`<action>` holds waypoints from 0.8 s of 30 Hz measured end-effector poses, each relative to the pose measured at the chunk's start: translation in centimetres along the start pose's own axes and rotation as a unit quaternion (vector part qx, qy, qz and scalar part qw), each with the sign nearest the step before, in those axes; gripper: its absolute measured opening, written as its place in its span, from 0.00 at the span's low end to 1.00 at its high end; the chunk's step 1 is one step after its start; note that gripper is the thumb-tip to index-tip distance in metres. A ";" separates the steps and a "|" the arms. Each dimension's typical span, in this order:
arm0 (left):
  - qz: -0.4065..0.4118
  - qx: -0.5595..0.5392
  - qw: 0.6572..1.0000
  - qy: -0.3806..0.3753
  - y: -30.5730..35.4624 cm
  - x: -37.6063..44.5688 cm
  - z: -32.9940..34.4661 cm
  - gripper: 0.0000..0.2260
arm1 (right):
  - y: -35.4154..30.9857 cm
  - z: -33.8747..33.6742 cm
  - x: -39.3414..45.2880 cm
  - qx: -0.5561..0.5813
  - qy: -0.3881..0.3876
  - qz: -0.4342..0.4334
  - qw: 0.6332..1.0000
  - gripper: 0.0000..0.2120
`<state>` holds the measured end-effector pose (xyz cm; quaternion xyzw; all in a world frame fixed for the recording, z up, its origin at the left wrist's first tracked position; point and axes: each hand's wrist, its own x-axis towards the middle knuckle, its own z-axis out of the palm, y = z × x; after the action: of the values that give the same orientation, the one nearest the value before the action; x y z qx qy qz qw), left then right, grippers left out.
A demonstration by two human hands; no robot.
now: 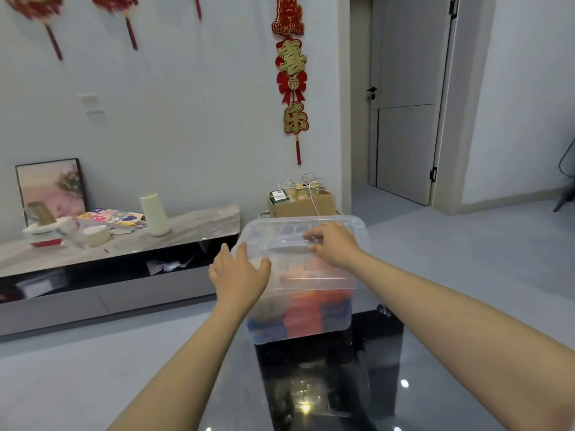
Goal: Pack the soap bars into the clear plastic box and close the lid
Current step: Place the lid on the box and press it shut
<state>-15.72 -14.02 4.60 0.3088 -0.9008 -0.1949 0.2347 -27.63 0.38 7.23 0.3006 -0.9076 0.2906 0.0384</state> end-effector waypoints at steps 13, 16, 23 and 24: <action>-0.111 -0.037 0.992 -0.041 -2.9 2.6 0.4 0.21 | 0.2 2.2 2.8 -0.016 -0.113 -0.068 0.991 0.17; -0.130 -0.048 0.989 -0.046 -3.2 2.8 0.6 0.19 | 0.5 2.4 2.5 -0.022 -0.107 -0.077 0.991 0.17; -0.135 -0.110 0.982 -0.079 -3.0 2.9 1.2 0.20 | 2.3 1.4 1.6 -0.050 -0.143 -0.080 0.985 0.18; -0.134 -0.112 0.982 -0.079 -3.0 2.9 1.2 0.20 | 2.6 1.3 1.4 -0.057 -0.130 -0.082 0.987 0.18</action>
<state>-17.05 -17.85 2.99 0.3818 -0.8398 -0.3477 0.1677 -30.09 0.67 5.15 0.4063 -0.8923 0.1929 -0.0390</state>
